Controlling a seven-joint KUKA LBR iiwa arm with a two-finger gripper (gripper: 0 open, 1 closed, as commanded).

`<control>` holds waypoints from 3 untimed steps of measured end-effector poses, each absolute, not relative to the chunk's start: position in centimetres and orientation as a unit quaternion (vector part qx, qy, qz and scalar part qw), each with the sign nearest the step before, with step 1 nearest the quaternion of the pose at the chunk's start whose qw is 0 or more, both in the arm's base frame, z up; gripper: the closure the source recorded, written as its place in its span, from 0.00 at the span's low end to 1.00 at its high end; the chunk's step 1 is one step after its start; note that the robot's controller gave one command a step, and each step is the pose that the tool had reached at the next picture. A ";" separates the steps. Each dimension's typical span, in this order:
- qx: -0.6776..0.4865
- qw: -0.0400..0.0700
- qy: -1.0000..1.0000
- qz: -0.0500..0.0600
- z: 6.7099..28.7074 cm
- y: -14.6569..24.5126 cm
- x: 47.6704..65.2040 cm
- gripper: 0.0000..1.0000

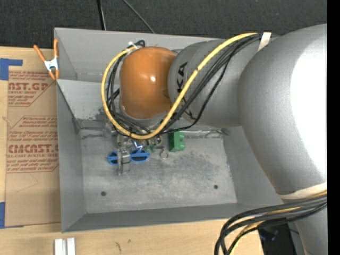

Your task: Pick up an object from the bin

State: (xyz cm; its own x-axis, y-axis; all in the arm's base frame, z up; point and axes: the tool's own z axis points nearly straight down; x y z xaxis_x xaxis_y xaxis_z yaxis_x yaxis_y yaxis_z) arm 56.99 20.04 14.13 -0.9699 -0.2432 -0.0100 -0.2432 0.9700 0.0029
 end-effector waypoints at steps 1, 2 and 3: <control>-0.204 -0.001 0.979 0.000 6.7 15.5 58.4 0.00; -0.204 0.001 0.979 0.001 7.0 15.7 58.4 1.00; -0.236 0.005 0.972 0.000 17.5 13.8 57.2 1.00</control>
Offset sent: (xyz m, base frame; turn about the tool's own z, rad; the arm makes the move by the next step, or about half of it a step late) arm 0.0145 -0.0441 -0.0713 -0.1661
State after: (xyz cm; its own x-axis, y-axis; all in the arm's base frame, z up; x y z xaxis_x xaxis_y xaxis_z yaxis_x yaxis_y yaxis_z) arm 57.21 13.81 17.47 -0.8882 -0.4593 -0.0098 -0.4593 0.8883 -0.0026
